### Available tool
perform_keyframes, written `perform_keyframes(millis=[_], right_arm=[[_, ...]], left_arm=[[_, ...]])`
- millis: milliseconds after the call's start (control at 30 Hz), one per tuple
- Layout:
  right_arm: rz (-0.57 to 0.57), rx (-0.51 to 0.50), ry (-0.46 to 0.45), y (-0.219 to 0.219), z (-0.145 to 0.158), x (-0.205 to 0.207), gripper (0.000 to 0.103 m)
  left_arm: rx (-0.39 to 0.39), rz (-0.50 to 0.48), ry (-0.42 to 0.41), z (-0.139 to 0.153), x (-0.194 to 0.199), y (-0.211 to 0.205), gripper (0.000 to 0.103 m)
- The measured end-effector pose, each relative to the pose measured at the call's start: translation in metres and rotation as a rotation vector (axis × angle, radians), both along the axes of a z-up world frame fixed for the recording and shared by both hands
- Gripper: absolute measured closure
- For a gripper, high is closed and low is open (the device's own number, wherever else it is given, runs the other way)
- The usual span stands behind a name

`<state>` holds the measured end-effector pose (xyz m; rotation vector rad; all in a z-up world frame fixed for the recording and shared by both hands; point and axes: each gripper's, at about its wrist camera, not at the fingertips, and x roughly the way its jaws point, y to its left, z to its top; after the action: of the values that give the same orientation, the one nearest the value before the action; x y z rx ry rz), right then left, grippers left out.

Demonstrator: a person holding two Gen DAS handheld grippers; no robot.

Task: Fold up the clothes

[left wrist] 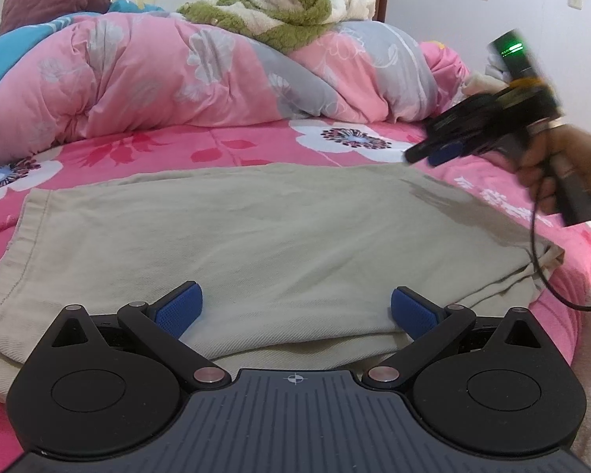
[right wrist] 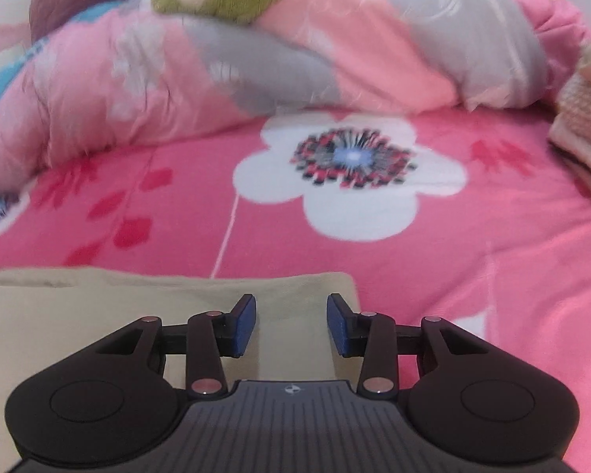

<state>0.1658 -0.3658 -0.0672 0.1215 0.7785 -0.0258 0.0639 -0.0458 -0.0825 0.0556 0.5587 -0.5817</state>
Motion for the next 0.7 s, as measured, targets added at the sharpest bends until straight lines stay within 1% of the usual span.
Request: perform_keyframes(millis=[100, 200, 267, 300, 367, 433, 467, 567, 600, 700], right_arm=[[-0.002, 0.024, -0.057, 0.000, 0.022, -0.036, 0.061], [0.013, 0.043, -0.101, 0.004, 0.037, -0.079, 0.061], [0.029, 0.062, -0.103, 0.011, 0.040, -0.104, 0.061], [0.030, 0.066, -0.092, 0.014, 0.037, -0.114, 0.061], [0.030, 0.058, -0.042, 0.019, 0.021, -0.129, 0.060], [0.045, 0.032, 0.054, 0.023, -0.009, -0.135, 0.059], [0.054, 0.003, 0.016, 0.027, -0.015, -0.143, 0.059], [0.032, -0.040, 0.007, 0.037, -0.002, -0.150, 0.058], [0.038, -0.035, -0.008, 0.040, 0.006, -0.153, 0.058], [0.120, -0.003, -0.105, 0.053, 0.026, -0.170, 0.058]], left_arm=[[-0.004, 0.000, 0.001, 0.000, 0.000, 0.001, 0.000], [-0.002, 0.001, 0.002, 0.000, 0.001, 0.000, 0.000], [-0.001, 0.003, 0.003, 0.000, 0.001, 0.000, 0.000], [0.000, 0.004, 0.003, 0.000, 0.000, 0.000, 0.000], [0.002, 0.007, 0.000, 0.000, -0.001, -0.001, 0.000], [0.007, 0.011, 0.001, -0.001, -0.001, -0.002, 0.000], [0.011, 0.012, 0.001, 0.000, -0.001, -0.002, 0.000], [0.012, 0.018, 0.006, 0.000, -0.001, -0.002, 0.000], [0.012, 0.019, 0.006, 0.000, 0.000, -0.002, 0.000], [0.012, 0.020, 0.008, 0.000, 0.000, -0.002, 0.000]])
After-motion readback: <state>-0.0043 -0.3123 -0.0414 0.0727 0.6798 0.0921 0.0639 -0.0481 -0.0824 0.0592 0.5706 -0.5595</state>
